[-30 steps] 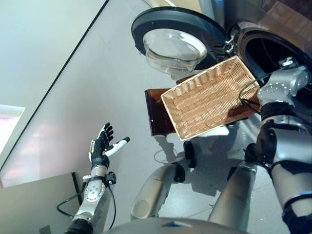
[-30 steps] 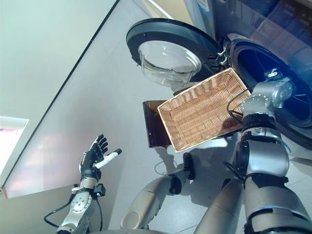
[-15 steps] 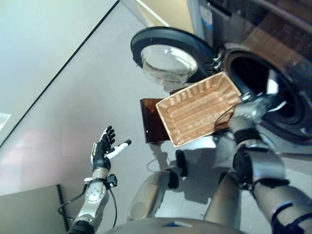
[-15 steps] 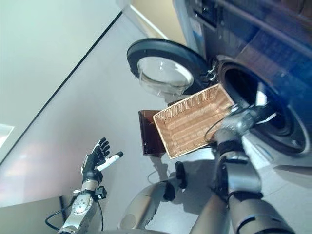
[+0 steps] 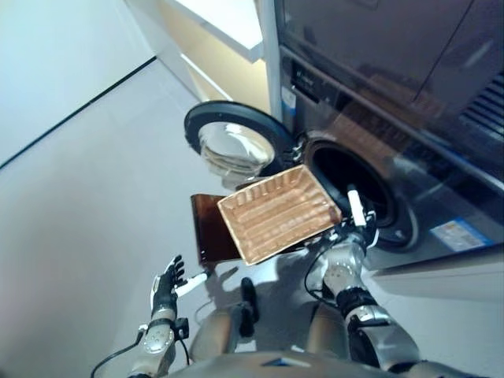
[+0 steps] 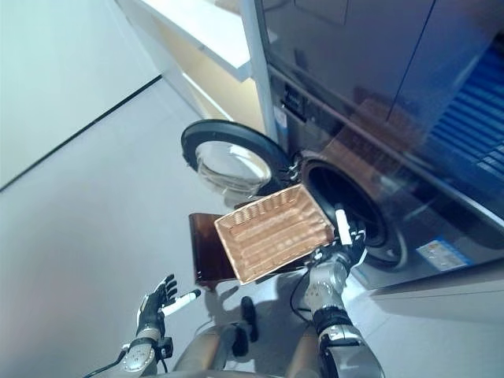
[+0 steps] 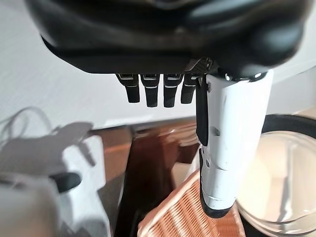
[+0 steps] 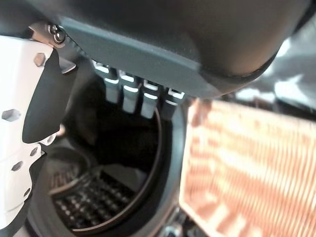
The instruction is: Pick up the clothes and place them into the washing machine
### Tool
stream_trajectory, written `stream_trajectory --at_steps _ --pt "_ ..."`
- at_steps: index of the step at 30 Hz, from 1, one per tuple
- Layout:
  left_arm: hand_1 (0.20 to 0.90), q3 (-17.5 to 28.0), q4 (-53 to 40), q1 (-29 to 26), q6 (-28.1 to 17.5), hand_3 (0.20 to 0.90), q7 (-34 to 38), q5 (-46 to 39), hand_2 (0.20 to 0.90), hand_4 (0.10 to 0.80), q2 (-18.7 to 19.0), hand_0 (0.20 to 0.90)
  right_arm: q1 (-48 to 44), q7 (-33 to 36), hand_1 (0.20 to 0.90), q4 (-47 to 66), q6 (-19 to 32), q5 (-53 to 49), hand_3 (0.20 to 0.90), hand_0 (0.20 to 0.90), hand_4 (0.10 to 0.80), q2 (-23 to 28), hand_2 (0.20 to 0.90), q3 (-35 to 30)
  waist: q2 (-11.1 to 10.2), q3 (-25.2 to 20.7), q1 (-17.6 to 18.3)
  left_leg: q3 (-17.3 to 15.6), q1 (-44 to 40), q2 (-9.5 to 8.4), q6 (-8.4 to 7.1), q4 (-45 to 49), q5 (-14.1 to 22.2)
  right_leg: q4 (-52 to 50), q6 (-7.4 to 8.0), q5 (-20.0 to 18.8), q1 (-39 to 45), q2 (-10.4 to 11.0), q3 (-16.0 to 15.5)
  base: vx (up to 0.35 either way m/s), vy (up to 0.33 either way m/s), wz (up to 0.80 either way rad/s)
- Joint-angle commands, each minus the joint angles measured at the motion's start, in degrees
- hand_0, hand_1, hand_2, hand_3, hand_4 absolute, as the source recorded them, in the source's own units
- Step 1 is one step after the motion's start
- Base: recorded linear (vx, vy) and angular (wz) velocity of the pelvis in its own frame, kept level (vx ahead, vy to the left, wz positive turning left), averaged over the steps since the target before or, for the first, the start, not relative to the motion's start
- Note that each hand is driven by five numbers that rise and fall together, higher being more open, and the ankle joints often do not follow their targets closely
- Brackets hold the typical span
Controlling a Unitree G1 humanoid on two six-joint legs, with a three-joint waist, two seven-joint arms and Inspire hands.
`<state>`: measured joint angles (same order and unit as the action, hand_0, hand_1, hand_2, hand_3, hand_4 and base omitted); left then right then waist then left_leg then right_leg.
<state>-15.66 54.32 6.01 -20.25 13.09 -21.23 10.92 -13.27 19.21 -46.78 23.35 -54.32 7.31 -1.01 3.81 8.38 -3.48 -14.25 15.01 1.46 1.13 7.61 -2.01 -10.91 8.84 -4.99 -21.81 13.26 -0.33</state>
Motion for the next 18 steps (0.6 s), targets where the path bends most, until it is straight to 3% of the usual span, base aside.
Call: stream_trajectory --at_steps 1,6,12,15,18 --pt "0.900 3.8 3.0 -2.5 -2.1 0.900 -1.5 0.2 0.900 0.800 1.5 0.900 2.5 -4.9 0.900 6.7 -1.5 9.4 0.900 0.900 0.800 5.6 0.900 1.5 1.2 -4.0 0.4 1.2 0.9 1.29 -4.27 -0.8 0.3 1.8 -2.81 4.2 4.4 -2.2 -2.0 0.103 -0.101 -0.12" --pt "0.900 6.8 12.1 -2.6 -0.9 0.900 -3.7 1.0 0.900 0.800 1.8 0.900 11.2 -9.1 0.900 4.9 -3.5 12.9 0.900 0.900 0.800 6.4 0.900 -2.7 -0.8 -7.8 2.0 0.4 -5.0 2.12 -4.71 -2.4 0.9 5.0 -2.33 3.9 9.8 -2.7 -1.9 0.101 -0.080 -0.06" --pt "0.900 7.7 19.1 -1.7 1.6 0.900 -4.1 11.1 0.900 0.800 3.5 0.900 19.3 -9.3 0.900 -4.4 -9.2 35.0 0.900 0.900 0.800 10.3 0.900 0.0 -2.3 -12.3 2.0 -0.8 -9.7 2.14 -4.87 -5.4 0.7 9.2 -1.44 1.8 14.0 -2.8 -1.1 0.032 -0.079 -0.11" --pt "0.900 8.5 21.0 -1.3 2.9 0.900 -5.4 13.5 0.900 0.800 3.6 0.900 20.2 -7.2 0.900 -13.2 -12.8 52.6 0.900 0.900 0.800 11.9 0.900 5.7 -2.8 -13.4 1.5 -0.4 -11.4 2.01 -4.86 -7.1 -0.2 10.4 -1.05 1.4 15.8 -2.7 -1.7 -0.033 -0.060 -0.01" --pt "0.900 9.0 22.5 -1.0 4.6 0.900 -6.1 15.6 0.900 0.800 2.3 0.900 20.5 -6.6 0.900 -23.9 -16.4 63.1 0.900 0.900 0.800 10.9 0.900 9.3 -3.2 -14.8 1.5 -0.1 -13.0 2.48 -5.29 -9.8 -1.6 10.9 -0.96 1.7 17.4 -2.9 -2.3 0.002 -0.056 0.03"
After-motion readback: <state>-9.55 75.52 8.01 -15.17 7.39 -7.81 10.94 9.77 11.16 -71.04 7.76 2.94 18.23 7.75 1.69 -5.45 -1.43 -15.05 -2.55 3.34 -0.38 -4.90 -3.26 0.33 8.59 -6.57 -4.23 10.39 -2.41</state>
